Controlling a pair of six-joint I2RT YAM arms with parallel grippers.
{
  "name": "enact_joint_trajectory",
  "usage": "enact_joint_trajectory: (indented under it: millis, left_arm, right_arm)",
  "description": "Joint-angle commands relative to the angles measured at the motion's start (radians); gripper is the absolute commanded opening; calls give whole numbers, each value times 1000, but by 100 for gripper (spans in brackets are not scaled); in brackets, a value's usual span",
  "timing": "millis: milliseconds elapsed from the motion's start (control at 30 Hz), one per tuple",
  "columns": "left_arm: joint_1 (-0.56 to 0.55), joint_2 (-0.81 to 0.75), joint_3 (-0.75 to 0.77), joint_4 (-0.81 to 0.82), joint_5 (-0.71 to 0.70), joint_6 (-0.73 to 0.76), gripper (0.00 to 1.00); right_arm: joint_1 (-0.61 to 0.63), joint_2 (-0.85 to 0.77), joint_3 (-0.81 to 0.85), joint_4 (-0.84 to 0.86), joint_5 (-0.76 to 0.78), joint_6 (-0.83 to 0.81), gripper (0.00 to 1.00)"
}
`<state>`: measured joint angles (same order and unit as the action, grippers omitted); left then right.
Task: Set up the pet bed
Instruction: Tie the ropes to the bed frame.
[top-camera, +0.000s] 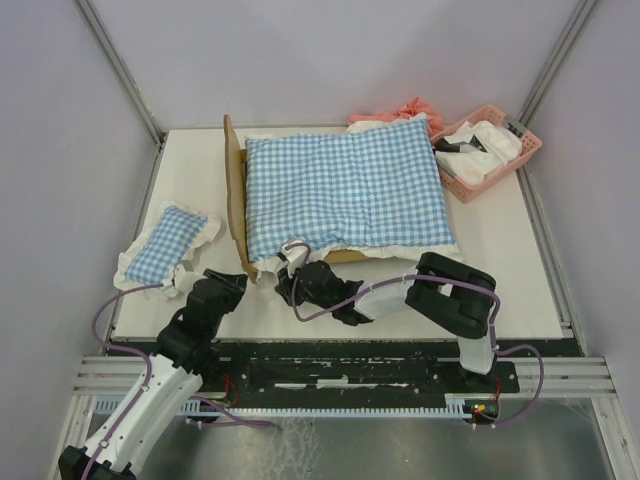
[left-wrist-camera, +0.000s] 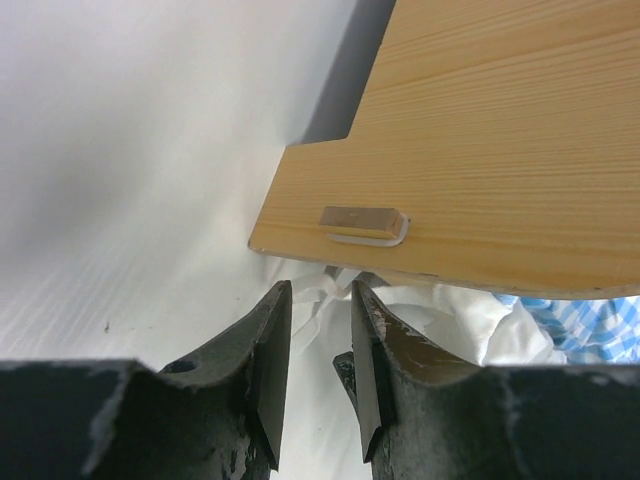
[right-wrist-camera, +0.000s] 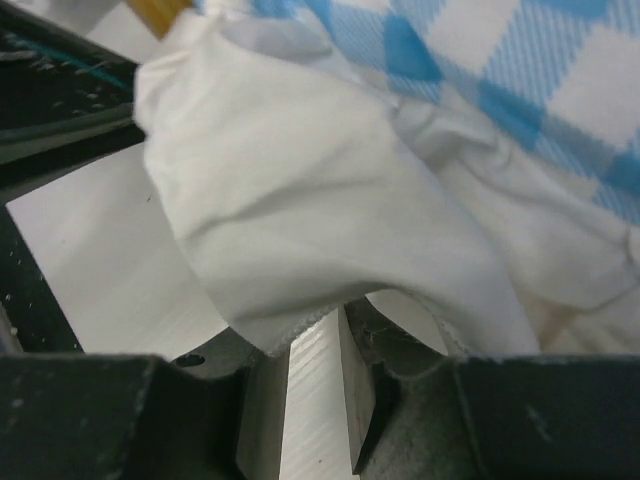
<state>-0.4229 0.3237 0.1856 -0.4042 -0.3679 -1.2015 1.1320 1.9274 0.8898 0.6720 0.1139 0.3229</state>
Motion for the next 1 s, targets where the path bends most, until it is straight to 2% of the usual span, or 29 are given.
enact_joint_trajectory:
  millis: [0,133,667,967]
  left_arm:
    - [0,-23,23,-39,-52,-5,38]
    - [0,-31,43,-68,-61,-3,38]
    - [0,-87,99,-177,-27,-12,40]
    - [0,-24,121,-185,44,26,41]
  right_arm:
    - [44,-36,87,-195,300,269,33]
    - [68,-16,155,-339,438,375,35]
    - [105,111,272,-432,442,442,37]
    - [116,107,298,-490,468,445,35]
